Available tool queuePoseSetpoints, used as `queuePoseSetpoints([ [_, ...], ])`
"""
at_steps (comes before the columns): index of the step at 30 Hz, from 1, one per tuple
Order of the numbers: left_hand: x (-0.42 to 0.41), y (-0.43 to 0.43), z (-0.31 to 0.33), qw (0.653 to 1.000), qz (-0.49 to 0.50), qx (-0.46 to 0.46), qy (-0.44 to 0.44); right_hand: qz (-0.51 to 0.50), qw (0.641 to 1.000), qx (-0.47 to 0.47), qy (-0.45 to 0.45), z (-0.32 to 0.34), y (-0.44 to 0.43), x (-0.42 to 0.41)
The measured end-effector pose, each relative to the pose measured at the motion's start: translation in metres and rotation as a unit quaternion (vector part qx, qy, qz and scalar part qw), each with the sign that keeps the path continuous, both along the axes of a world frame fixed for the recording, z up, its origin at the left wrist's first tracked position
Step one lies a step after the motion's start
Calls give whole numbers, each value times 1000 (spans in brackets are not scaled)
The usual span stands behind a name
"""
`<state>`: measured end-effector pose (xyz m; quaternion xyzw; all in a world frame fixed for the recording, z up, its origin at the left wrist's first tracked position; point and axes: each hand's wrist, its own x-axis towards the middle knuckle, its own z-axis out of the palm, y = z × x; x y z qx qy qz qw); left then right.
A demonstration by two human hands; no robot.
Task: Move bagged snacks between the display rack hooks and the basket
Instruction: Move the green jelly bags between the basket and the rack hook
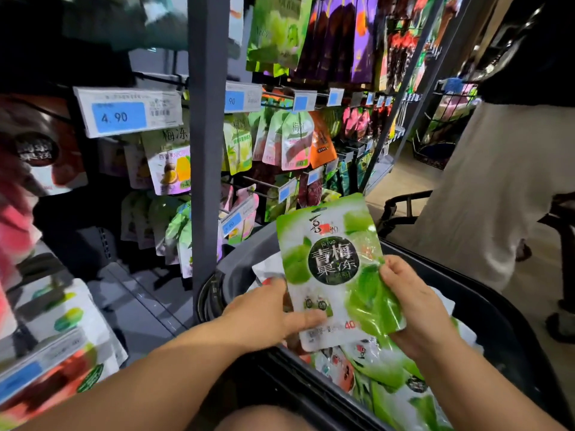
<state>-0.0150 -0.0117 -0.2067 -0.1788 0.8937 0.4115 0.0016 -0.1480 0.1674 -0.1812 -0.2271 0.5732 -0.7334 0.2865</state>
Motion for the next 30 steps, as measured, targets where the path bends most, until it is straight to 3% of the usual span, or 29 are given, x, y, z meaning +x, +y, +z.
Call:
queuePoseSetpoints([
  [2,1,1,7,987,-48,133,75,16,999,-18,-25,-1,-3,1],
  [4,0,5,10,951,-49,274,132,9,1000,4,-20,-7,-8,1],
  [7,-4,11,3,898,9,396,194,-1,996,61,70,-12,-10,-8],
  [9,-5,12,-1,887,38,405,219,4,978,116,176,-15,-2,-23],
  [11,-3,11,-4,884,55,399,239,-34,934,228,271,-23,10,-45],
  [14,2,6,-8,878,74,388,269,-90,811,447,368,-44,34,-82],
  [17,6,2,-12,870,77,396,283,-47,721,561,403,-56,44,-98],
  [19,8,1,-12,871,76,396,281,-42,705,568,422,-59,41,-97],
  [27,11,0,-14,882,70,392,254,-63,717,579,383,-70,32,-100],
  [30,12,-1,-16,883,70,391,250,-66,695,600,390,-68,31,-103],
])
